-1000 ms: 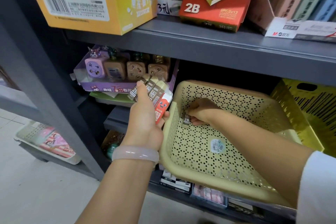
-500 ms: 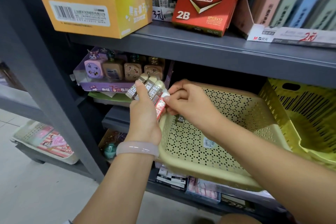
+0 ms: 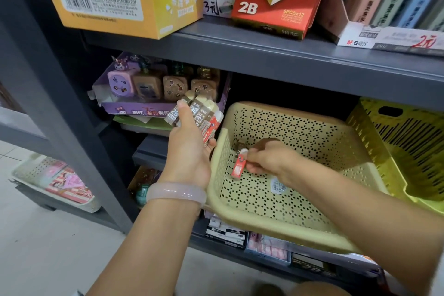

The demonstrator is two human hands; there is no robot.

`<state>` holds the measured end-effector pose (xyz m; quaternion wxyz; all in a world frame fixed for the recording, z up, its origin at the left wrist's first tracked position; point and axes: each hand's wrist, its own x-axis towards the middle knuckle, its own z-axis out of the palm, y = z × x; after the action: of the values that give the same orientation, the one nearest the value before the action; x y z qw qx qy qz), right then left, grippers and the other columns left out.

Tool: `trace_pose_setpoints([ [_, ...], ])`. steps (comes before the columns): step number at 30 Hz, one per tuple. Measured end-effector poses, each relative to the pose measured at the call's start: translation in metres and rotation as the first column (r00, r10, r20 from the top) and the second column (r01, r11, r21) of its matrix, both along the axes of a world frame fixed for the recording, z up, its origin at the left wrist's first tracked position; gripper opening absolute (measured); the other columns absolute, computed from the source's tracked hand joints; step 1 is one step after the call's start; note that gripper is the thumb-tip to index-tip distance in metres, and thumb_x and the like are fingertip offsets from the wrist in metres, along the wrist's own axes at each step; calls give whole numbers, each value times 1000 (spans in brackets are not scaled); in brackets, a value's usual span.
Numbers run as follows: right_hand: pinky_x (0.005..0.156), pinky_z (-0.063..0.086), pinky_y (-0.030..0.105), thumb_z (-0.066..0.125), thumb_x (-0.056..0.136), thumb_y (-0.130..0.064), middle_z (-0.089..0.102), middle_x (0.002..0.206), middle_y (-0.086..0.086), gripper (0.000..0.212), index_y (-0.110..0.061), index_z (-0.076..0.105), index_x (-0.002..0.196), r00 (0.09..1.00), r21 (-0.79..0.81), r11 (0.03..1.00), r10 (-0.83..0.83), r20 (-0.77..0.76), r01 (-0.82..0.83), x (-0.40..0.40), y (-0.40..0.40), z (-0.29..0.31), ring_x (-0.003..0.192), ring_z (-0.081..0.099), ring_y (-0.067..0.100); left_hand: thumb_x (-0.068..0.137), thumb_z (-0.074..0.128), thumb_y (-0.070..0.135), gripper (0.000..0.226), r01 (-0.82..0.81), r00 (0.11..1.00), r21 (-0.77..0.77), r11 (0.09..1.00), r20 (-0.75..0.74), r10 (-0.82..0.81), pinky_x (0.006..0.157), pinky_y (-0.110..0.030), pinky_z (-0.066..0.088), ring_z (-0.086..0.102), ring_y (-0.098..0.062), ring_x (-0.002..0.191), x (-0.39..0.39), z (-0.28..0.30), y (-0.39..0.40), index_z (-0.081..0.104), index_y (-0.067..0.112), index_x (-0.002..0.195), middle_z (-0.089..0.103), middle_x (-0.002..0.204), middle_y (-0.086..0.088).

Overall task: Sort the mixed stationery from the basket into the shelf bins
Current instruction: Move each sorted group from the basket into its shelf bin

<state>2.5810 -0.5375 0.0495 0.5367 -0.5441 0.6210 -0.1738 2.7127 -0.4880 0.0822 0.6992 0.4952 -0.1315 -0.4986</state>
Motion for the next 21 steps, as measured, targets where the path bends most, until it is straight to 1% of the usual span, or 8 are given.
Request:
trace_pose_setpoints([
  [1,50,53,18,61,87,-12,61,60,4,13,-2,55,93,1000,42,999,2,-1,-2,3,0,-4,47,53,7,93,37,53,41,1,1000,3,1000,-3,-1,40,-13,37,45,-4,39,0,-1,-1,55,16,86,56,67,4],
  [3,56,55,20,63,85,-10,63,69,9,21,-1,53,102,1000,77,997,-26,-3,26,6,-4,-9,51,56,8,93,38,53,41,11,1000,11,1000,-11,-11,40,-13,37,45,-5,42,1,-1,-2,55,16,87,56,68,4],
  [6,55,55,19,65,84,-9,62,73,12,13,-4,54,90,1000,76,997,-25,-16,26,9,-6,-11,55,59,10,92,39,55,43,23,1000,33,999,-19,-22,41,-15,37,44,-8,46,1,-1,-2,55,16,92,55,68,4],
  [12,48,54,17,64,84,-6,62,70,14,11,-3,54,86,999,80,996,-51,9,50,12,0,-12,53,60,11,90,40,58,48,33,999,55,998,-10,-32,47,-20,38,42,-10,51,0,-1,-2,53,13,102,52,71,3],
  [16,54,55,18,61,87,-5,62,73,13,8,-5,53,83,999,70,997,-38,8,37,9,3,-5,57,61,12,90,39,58,52,25,1000,58,998,1,-25,51,-22,38,42,-11,53,0,-2,-2,52,11,107,52,72,2],
  [18,67,57,23,58,90,-11,63,75,10,7,-4,57,87,997,-48,999,19,-81,-23,2,5,4,61,61,13,91,38,58,53,22,1000,54,998,12,-22,51,-22,38,42,-11,51,0,-2,-2,52,10,109,52,70,1],
  [19,72,57,25,56,91,-14,63,77,9,10,-5,58,87,997,-136,990,24,-69,-33,1,5,10,62,61,12,91,37,57,53,22,999,50,999,24,-23,50,-22,38,43,-11,51,0,-3,-3,53,10,110,53,70,1],
  [21,67,57,23,53,92,-14,62,75,7,11,-9,58,85,991,-303,953,26,129,15,3,10,27,59,60,10,91,36,57,56,26,998,44,999,57,-28,49,-21,39,46,-11,53,0,-4,-3,54,8,112,55,71,1],
])
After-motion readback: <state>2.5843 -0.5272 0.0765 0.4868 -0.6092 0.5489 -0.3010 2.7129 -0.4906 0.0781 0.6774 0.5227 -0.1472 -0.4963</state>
